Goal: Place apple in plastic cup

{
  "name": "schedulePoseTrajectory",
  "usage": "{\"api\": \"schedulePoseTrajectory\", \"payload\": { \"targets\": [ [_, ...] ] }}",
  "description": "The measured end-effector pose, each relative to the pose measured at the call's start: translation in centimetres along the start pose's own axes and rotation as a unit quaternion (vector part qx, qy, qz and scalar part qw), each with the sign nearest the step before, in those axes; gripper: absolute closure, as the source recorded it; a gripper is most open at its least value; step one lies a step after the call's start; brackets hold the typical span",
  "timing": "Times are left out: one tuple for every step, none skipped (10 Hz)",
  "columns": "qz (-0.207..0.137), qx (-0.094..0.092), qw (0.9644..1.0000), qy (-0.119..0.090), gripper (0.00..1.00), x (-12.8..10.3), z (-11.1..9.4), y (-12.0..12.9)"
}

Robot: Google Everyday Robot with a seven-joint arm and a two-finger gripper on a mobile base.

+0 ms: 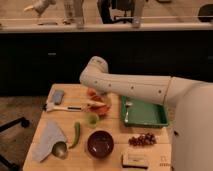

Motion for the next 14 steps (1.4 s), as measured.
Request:
{"api": "schedulePoseTrajectory", "payload": {
  "targets": [
    [-0.001,0.000,1.0000,0.000,0.20,-0.1,0.0,0.0],
    [-0.001,0.000,1.0000,-0.001,0.20,-0.2,0.0,0.0],
    [-0.001,0.000,1.0000,0.000,0.20,-0.1,0.0,0.0],
    [-0.001,-0.001,1.0000,0.000,0.20,-0.1,0.0,0.0],
    [-0.001,0.000,1.0000,-0.001,0.20,-0.1,0.0,0.0],
    [0.000,0.000,1.0000,-0.001,0.20,-0.1,0.0,0.0],
    [0.007,0.006,1.0000,-0.003,0.20,-0.1,-0.1,-0.3],
    [0.018,0.016,0.9997,-0.007,0.20,-0.5,-0.6,-1.1],
    [0.024,0.026,0.9993,-0.014,0.20,-1.4,-1.2,-2.3],
    [0.026,0.034,0.9989,-0.019,0.20,-2.4,-1.7,-3.4],
    [0.026,0.038,0.9987,-0.023,0.20,-3.0,-2.0,-4.1],
    [0.027,0.043,0.9984,-0.027,0.20,-3.6,-2.3,-5.0],
    [0.026,0.044,0.9982,-0.030,0.20,-3.9,-2.3,-5.7],
    [0.025,0.043,0.9982,-0.032,0.20,-4.1,-2.1,-6.3]
  ]
}}
